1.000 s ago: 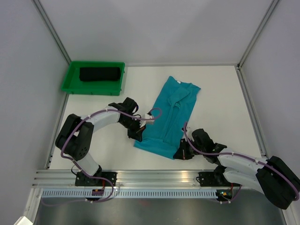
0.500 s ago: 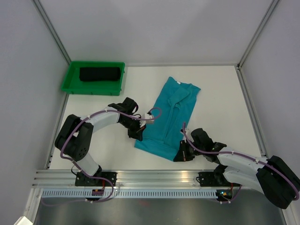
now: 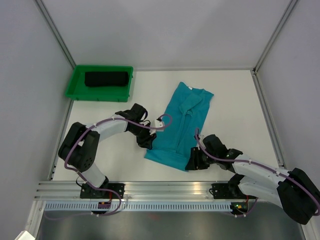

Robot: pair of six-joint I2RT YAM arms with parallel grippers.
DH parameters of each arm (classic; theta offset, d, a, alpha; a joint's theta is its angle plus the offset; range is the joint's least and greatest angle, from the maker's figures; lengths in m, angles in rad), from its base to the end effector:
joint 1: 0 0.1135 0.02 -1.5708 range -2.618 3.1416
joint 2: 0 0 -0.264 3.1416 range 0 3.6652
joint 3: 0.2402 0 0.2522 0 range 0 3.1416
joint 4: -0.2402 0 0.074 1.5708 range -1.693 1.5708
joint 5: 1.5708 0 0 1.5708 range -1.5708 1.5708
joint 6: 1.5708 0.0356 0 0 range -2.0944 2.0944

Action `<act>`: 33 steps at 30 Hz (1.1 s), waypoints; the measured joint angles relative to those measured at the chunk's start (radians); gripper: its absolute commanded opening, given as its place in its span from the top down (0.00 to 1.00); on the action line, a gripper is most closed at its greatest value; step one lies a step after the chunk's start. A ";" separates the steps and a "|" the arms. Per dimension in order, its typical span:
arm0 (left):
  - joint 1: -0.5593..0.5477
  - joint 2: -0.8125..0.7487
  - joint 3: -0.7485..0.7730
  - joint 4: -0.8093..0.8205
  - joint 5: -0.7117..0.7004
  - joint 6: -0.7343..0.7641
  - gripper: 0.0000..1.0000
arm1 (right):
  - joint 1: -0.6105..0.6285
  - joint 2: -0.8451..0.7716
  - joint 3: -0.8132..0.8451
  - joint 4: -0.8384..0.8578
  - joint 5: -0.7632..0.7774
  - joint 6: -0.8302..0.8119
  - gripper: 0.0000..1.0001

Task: Roll the t-shirts
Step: Roll the tshirt

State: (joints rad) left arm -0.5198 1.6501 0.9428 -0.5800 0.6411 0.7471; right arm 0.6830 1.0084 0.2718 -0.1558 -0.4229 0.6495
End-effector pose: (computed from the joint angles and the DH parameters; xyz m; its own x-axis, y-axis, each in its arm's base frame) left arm 0.2453 -0.1649 0.1647 -0.2422 0.7661 -0.5954 0.9648 0.1253 -0.2312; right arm 0.1209 0.1172 0.1338 -0.9499 -0.0618 -0.3065 -0.2522 0.7311 0.6340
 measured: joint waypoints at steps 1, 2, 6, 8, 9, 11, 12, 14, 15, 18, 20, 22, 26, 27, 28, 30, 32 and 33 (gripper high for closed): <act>0.000 -0.002 0.000 0.005 -0.011 -0.002 0.55 | -0.001 -0.006 0.012 -0.026 0.012 -0.003 0.51; 0.000 -0.003 0.000 0.008 -0.018 -0.003 0.55 | -0.001 -0.011 0.024 -0.052 0.020 -0.009 0.51; 0.000 -0.019 0.013 0.016 -0.057 -0.019 0.55 | -0.005 -0.049 0.092 -0.185 0.078 -0.015 0.51; 0.000 -0.034 0.021 0.026 -0.068 -0.026 0.55 | -0.007 -0.067 0.126 -0.243 0.103 -0.014 0.54; 0.000 -0.042 0.023 0.032 -0.074 -0.026 0.57 | -0.008 -0.077 0.140 -0.271 0.118 -0.014 0.57; 0.000 -0.062 0.026 0.038 -0.085 -0.026 0.62 | -0.009 -0.104 0.165 -0.328 0.155 -0.022 0.76; -0.001 -0.074 0.027 0.037 -0.091 -0.025 0.71 | -0.009 -0.120 0.175 -0.350 0.171 -0.023 0.80; -0.012 -0.097 0.029 0.034 -0.103 -0.022 0.79 | -0.011 -0.156 0.195 -0.375 0.198 -0.027 0.89; -0.024 -0.109 0.029 0.028 -0.108 -0.013 0.81 | -0.011 -0.172 0.200 -0.371 0.199 -0.026 0.92; -0.089 -0.145 0.027 -0.016 -0.109 0.017 0.80 | -0.013 -0.183 0.202 -0.311 0.182 -0.023 0.94; -0.143 -0.169 0.002 -0.024 -0.105 0.033 0.77 | -0.013 -0.147 0.198 -0.240 0.166 -0.013 0.94; -0.176 -0.182 -0.033 -0.028 -0.097 0.040 0.76 | -0.013 -0.092 0.187 -0.167 0.155 0.001 0.94; -0.175 -0.182 -0.085 -0.026 -0.104 0.052 0.71 | -0.013 0.020 0.138 -0.072 0.139 0.027 0.95; -0.175 -0.181 -0.090 -0.023 -0.108 0.060 0.68 | -0.013 0.043 0.124 -0.055 0.136 0.032 0.95; -0.176 -0.180 -0.093 -0.019 -0.109 0.068 0.67 | -0.013 0.058 0.111 -0.042 0.134 0.037 0.95; -0.179 -0.178 -0.096 -0.012 -0.111 0.087 0.63 | -0.013 0.083 0.074 -0.014 0.131 0.053 0.95; -0.186 -0.176 -0.104 -0.003 -0.115 0.111 0.59 | -0.013 0.092 0.046 0.008 0.129 0.073 0.95; -0.191 -0.176 -0.112 0.004 -0.117 0.125 0.58 | -0.013 0.092 0.042 0.018 0.128 0.081 0.96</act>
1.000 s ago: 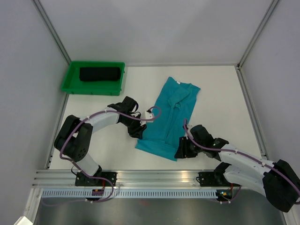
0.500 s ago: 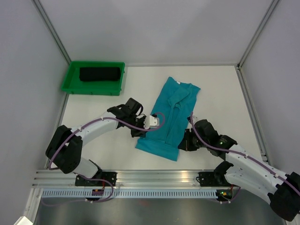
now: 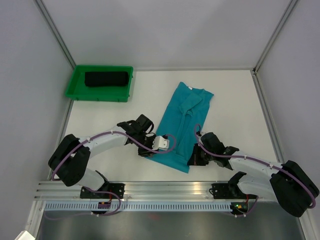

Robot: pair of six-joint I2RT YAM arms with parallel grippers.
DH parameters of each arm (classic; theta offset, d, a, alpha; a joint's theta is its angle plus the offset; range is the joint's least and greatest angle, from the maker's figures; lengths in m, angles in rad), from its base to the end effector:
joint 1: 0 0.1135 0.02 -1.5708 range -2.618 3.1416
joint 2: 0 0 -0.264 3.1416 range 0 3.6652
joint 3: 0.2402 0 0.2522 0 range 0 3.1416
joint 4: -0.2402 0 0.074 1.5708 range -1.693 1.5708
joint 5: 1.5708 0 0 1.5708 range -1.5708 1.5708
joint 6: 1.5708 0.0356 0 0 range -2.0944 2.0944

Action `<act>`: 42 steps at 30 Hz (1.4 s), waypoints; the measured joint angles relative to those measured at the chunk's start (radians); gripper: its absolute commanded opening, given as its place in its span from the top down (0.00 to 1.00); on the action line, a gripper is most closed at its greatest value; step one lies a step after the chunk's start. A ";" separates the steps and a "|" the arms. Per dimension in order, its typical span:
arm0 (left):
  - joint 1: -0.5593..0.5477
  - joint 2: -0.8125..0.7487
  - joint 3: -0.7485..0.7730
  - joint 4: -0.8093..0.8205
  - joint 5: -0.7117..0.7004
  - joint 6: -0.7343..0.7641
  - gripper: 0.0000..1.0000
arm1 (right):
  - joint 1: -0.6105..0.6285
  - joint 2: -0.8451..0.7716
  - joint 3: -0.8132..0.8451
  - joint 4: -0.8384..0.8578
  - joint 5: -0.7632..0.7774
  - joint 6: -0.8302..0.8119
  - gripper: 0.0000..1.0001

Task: Roll the t-shirts
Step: Roll the tshirt

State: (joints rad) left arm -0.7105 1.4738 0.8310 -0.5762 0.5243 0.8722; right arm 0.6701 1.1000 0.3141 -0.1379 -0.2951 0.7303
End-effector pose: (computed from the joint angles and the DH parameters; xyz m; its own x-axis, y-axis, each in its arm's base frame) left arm 0.1874 -0.1848 0.1790 0.0748 0.8101 -0.5815 0.9921 -0.1192 -0.0384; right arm 0.1354 0.1205 0.1317 -0.9539 0.0585 -0.2943 -0.1279 0.8081 0.5750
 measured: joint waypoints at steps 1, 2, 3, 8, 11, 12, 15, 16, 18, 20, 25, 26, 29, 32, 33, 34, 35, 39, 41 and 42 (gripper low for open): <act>-0.005 0.001 -0.008 0.003 -0.001 0.011 0.57 | 0.000 0.002 0.000 0.008 0.003 0.003 0.96; -0.008 0.003 -0.015 0.006 -0.001 0.019 0.56 | 0.000 0.003 -0.001 0.013 0.006 0.007 0.95; -0.011 0.006 -0.021 0.007 -0.002 0.030 0.55 | 0.000 0.005 -0.001 0.014 0.007 0.008 0.95; -0.019 0.008 -0.053 0.015 -0.013 0.100 0.51 | -0.013 0.003 0.000 0.011 0.009 -0.005 0.93; -0.040 0.008 -0.084 0.021 -0.032 0.156 0.50 | -0.020 -0.008 0.019 -0.026 0.021 -0.057 0.86; -0.047 0.008 -0.090 0.023 -0.036 0.175 0.50 | -0.021 -0.016 0.030 -0.045 0.027 -0.080 0.83; -0.063 0.004 -0.094 0.030 -0.047 0.214 0.50 | -0.022 -0.058 0.071 -0.084 0.033 -0.160 0.75; -0.066 0.004 -0.096 0.033 -0.049 0.222 0.50 | -0.023 -0.079 0.087 -0.089 0.032 -0.189 0.72; -0.071 0.000 -0.101 0.041 -0.053 0.237 0.51 | -0.023 -0.122 0.113 -0.088 0.026 -0.239 0.68; -0.076 -0.005 -0.108 0.057 -0.056 0.240 0.56 | -0.023 -0.160 0.127 -0.083 0.013 -0.286 0.66; -0.093 -0.019 -0.131 0.115 -0.063 0.249 0.78 | -0.012 -0.213 0.129 -0.085 -0.011 -0.372 0.63; -0.095 -0.019 -0.134 0.125 -0.064 0.253 0.82 | -0.008 -0.226 0.129 -0.089 -0.010 -0.386 0.61; -0.099 -0.019 -0.138 0.148 -0.072 0.261 0.97 | -0.002 -0.261 0.129 -0.098 0.010 -0.406 0.60; -0.100 -0.019 -0.143 0.164 -0.076 0.263 0.98 | -0.002 -0.257 0.135 -0.125 0.040 -0.402 0.60; -0.100 -0.019 -0.144 0.167 -0.076 0.263 0.98 | -0.002 -0.242 0.142 -0.139 0.055 -0.394 0.59; -0.101 -0.020 -0.145 0.169 -0.076 0.263 0.98 | -0.002 -0.221 0.148 -0.151 0.072 -0.383 0.59; -0.101 -0.022 -0.148 0.173 -0.076 0.263 0.98 | -0.002 -0.196 0.158 -0.167 0.089 -0.368 0.59; -0.101 -0.035 -0.163 0.191 -0.078 0.263 0.98 | -0.002 -0.051 0.188 -0.220 0.131 -0.306 0.59; -0.101 -0.037 -0.166 0.195 -0.078 0.263 0.98 | -0.002 0.021 0.190 -0.241 0.136 -0.281 0.57; -0.101 -0.037 -0.167 0.196 -0.077 0.263 0.98 | -0.002 0.047 0.189 -0.250 0.136 -0.269 0.57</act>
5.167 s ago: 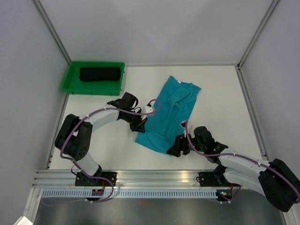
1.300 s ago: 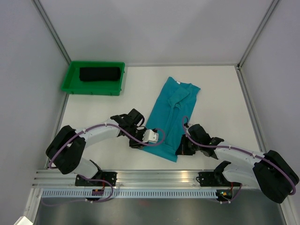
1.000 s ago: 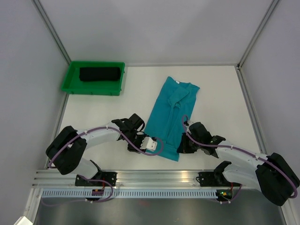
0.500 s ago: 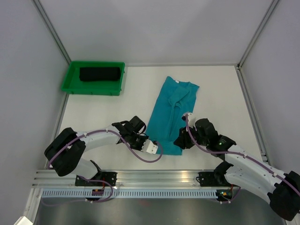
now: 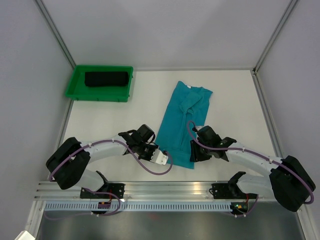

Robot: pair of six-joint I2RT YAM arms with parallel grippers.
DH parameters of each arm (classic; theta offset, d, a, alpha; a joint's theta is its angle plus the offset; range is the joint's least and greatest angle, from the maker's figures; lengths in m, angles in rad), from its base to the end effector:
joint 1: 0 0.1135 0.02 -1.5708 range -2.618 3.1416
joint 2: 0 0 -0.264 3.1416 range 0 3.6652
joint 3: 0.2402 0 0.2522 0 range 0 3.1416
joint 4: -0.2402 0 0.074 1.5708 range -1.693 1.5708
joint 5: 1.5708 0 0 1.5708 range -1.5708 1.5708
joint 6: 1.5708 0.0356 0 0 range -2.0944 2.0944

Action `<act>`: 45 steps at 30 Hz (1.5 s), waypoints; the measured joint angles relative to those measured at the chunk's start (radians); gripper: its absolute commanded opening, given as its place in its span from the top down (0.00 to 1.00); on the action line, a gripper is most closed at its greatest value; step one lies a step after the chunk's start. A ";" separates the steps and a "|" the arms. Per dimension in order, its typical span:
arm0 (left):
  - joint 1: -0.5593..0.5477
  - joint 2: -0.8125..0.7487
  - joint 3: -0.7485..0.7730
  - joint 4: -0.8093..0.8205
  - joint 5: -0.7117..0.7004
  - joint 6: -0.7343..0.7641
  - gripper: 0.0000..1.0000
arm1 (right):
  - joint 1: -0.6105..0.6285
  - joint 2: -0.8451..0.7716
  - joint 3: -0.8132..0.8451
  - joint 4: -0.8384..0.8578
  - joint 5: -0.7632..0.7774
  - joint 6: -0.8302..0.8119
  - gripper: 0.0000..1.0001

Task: Roll the t-shirts
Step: Roll the tshirt

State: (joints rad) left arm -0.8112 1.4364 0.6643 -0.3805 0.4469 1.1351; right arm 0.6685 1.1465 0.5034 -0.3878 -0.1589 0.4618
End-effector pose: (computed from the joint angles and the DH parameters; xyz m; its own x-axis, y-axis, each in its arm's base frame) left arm 0.1576 -0.1883 0.1503 0.4368 0.7273 -0.5294 0.8975 -0.3924 0.2015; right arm 0.1530 0.1280 0.1616 -0.9037 -0.1532 -0.3997 -0.3051 0.8855 0.3505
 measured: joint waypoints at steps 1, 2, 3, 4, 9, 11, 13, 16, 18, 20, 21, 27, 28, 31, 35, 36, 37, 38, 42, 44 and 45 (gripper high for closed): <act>0.000 0.000 0.000 0.000 0.000 0.000 0.98 | 0.000 0.016 0.000 -0.007 0.000 0.011 0.54; 0.000 -0.002 -0.002 0.002 0.000 0.000 0.98 | 0.000 0.021 -0.002 -0.010 0.000 0.022 0.52; 0.000 -0.002 -0.003 0.003 0.000 0.000 0.98 | 0.000 0.021 -0.003 -0.011 0.000 0.028 0.51; 0.000 -0.003 -0.005 0.004 -0.001 0.000 0.98 | -0.003 0.018 -0.003 -0.012 0.000 0.039 0.48; 0.000 -0.007 -0.009 0.010 -0.001 0.000 0.98 | -0.042 -0.019 -0.021 -0.018 0.002 0.071 0.43; 0.000 -0.007 -0.010 0.010 -0.001 0.000 0.98 | -0.059 -0.042 -0.029 -0.027 0.001 0.078 0.42; 0.000 -0.007 -0.010 0.010 -0.001 0.000 0.98 | -0.073 -0.073 -0.032 -0.040 0.001 0.085 0.41; 0.000 -0.007 -0.009 0.010 -0.001 0.000 0.98 | -0.091 -0.132 -0.033 -0.056 -0.001 0.093 0.40; 0.000 -0.007 -0.009 0.010 -0.001 -0.001 0.98 | -0.107 -0.169 -0.033 -0.066 -0.003 0.096 0.41; 0.000 -0.007 -0.008 0.010 -0.002 -0.011 0.98 | -0.130 -0.217 -0.033 -0.069 -0.005 0.095 0.41; 0.000 -0.007 -0.007 0.010 -0.002 -0.016 0.98 | -0.138 -0.241 -0.032 -0.065 -0.005 0.089 0.42; 0.006 -0.005 0.011 -0.016 -0.020 -0.085 0.98 | -0.090 -0.332 -0.031 0.080 -0.044 -0.042 0.44; 0.012 -0.003 0.021 -0.030 -0.020 -0.099 0.98 | -0.055 -0.320 -0.031 0.116 -0.053 -0.071 0.44; 0.039 0.001 0.051 -0.063 -0.019 -0.145 0.98 | 0.084 -0.259 -0.024 0.167 -0.047 -0.162 0.45; 0.068 0.003 0.089 -0.097 -0.012 -0.200 0.98 | 0.234 -0.209 -0.024 0.186 -0.027 -0.269 0.44; 0.072 0.003 0.097 -0.108 -0.003 -0.212 0.98 | 0.257 -0.201 -0.022 0.190 -0.010 -0.288 0.44; 0.081 0.004 0.105 -0.117 0.004 -0.224 0.98 | 0.278 -0.187 -0.015 0.194 0.006 -0.306 0.44; 0.087 0.005 0.112 -0.125 0.008 -0.232 0.98 | 0.294 -0.171 -0.008 0.194 0.022 -0.319 0.43; 0.124 0.005 0.134 -0.149 0.030 -0.253 0.98 | 0.401 -0.062 0.042 0.192 0.113 -0.387 0.43; 0.142 0.005 0.134 -0.165 0.038 -0.255 0.98 | 0.465 -0.016 0.077 0.164 0.204 -0.433 0.43; 0.152 0.005 0.134 -0.174 0.047 -0.256 0.98 | 0.497 0.005 0.097 0.145 0.241 -0.459 0.43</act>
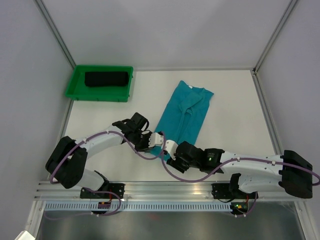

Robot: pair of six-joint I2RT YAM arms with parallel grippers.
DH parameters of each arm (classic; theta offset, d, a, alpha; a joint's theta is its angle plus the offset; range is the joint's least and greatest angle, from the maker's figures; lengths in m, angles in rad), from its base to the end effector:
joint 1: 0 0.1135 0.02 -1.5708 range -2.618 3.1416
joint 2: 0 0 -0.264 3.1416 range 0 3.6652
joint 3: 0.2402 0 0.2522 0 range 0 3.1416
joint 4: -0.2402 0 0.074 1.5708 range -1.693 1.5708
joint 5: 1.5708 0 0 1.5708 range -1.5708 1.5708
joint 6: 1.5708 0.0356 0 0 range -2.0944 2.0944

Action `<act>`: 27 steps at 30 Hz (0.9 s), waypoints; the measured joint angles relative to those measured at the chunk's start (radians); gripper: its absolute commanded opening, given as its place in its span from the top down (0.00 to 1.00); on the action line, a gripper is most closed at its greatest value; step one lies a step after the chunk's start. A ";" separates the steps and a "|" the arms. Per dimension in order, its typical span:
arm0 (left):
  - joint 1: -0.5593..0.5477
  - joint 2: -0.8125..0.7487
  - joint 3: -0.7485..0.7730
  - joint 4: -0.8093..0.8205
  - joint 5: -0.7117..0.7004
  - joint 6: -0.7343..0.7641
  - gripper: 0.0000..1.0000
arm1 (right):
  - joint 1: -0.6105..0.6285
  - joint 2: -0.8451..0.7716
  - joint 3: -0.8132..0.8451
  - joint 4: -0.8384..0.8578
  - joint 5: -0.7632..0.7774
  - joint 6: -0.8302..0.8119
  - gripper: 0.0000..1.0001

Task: Roll the t-shirts
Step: Roll the tshirt

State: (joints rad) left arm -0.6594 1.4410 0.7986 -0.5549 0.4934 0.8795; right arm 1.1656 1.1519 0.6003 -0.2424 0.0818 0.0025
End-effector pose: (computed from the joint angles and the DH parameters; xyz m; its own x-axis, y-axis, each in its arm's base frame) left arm 0.1923 -0.1704 0.1785 0.0518 0.8184 -0.5724 0.9980 -0.0632 0.0000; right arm 0.0931 0.2097 0.1993 -0.2834 -0.6543 -0.7011 -0.8927 0.4472 -0.0565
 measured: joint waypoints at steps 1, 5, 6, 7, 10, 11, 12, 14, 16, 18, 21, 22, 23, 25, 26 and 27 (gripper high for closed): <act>0.009 0.000 0.000 -0.006 0.008 -0.002 0.98 | 0.028 0.016 0.020 -0.019 0.032 -0.026 0.43; 0.027 0.000 0.004 -0.024 0.039 -0.020 0.98 | 0.079 0.024 0.036 -0.039 0.058 -0.135 0.43; 0.027 -0.001 0.005 -0.025 0.043 -0.023 0.98 | 0.082 0.019 0.027 -0.037 0.057 -0.164 0.44; 0.028 -0.001 0.005 -0.026 0.049 -0.027 0.98 | 0.085 0.006 0.012 -0.041 0.058 -0.188 0.43; 0.037 -0.001 0.005 -0.031 0.067 -0.035 0.98 | 0.090 -0.086 -0.050 -0.050 0.082 -0.233 0.36; 0.042 -0.001 0.005 -0.034 0.068 -0.035 0.98 | 0.092 -0.146 -0.077 -0.053 0.088 -0.249 0.35; 0.047 -0.001 0.005 -0.035 0.068 -0.037 0.98 | 0.092 -0.211 -0.101 -0.051 0.091 -0.264 0.34; 0.053 -0.001 0.005 -0.038 0.070 -0.038 0.98 | 0.092 -0.315 -0.139 -0.031 0.090 -0.290 0.34; 0.054 -0.001 0.007 -0.040 0.075 -0.038 0.98 | 0.093 -0.334 -0.146 -0.010 0.084 -0.311 0.34; 0.054 -0.001 0.009 -0.041 0.081 -0.039 0.98 | 0.094 -0.264 -0.138 0.005 0.068 -0.333 0.34; 0.054 0.000 0.013 -0.042 0.085 -0.042 0.98 | 0.097 -0.106 -0.118 -0.001 0.047 -0.359 0.34; 0.054 0.000 0.014 -0.041 0.085 -0.043 0.98 | 0.101 -0.062 -0.115 -0.006 0.047 -0.366 0.34; 0.054 0.001 0.014 -0.042 0.085 -0.044 0.98 | 0.103 -0.028 -0.115 -0.014 0.048 -0.371 0.34; 0.054 0.001 0.014 -0.042 0.085 -0.045 0.98 | 0.107 -0.006 -0.115 -0.034 0.053 -0.377 0.33; 0.054 0.001 0.014 -0.042 0.086 -0.045 0.98 | 0.107 -0.008 -0.115 -0.036 0.057 -0.379 0.33; 0.054 0.001 0.014 -0.042 0.087 -0.045 0.98 | 0.107 -0.011 -0.115 -0.034 0.059 -0.382 0.33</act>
State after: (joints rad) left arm -0.6052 1.4422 0.8131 -0.5964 0.5800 0.8341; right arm 1.2728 1.1404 0.4850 -0.2764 0.1410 -0.3794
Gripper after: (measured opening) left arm 0.030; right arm 0.668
